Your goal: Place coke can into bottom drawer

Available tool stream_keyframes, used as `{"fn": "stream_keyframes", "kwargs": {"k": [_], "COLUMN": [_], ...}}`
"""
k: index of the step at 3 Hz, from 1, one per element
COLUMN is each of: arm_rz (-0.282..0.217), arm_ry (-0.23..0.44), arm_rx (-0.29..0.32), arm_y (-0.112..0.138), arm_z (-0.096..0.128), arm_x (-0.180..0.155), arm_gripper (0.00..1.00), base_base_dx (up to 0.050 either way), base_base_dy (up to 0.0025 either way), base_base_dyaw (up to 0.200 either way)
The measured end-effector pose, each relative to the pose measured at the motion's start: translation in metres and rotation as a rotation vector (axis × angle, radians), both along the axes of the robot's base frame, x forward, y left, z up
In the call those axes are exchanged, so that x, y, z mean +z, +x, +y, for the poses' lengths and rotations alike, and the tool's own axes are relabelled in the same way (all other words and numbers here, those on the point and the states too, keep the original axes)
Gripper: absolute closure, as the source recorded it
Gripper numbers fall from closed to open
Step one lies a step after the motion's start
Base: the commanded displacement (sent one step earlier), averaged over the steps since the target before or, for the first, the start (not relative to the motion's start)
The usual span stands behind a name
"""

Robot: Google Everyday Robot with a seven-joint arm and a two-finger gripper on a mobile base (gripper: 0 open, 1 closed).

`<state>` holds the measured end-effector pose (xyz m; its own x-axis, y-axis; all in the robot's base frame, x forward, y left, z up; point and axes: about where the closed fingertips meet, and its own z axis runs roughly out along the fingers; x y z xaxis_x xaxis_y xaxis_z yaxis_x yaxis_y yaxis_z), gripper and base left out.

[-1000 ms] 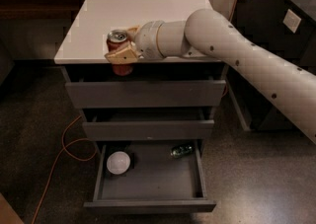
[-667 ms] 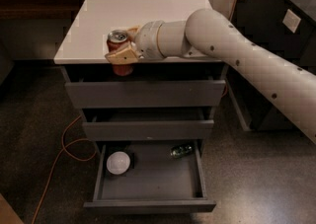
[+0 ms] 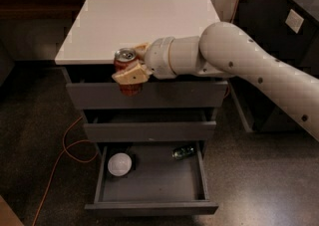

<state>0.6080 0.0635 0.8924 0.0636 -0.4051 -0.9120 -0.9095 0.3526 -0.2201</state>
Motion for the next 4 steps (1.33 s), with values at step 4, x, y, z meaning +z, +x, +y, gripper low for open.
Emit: {"fn": "stream_keyframes", "kwargs": {"k": [4], "arm_rz": [0.066], "arm_ry": [0.024], "arm_rx": [0.016], "arm_y": [-0.051], "arm_z": [-0.018], "arm_x": [-0.073], "arm_gripper": [1.0], "base_base_dx": [0.0], "base_base_dy": [0.0], "base_base_dyaw": [0.0]}}
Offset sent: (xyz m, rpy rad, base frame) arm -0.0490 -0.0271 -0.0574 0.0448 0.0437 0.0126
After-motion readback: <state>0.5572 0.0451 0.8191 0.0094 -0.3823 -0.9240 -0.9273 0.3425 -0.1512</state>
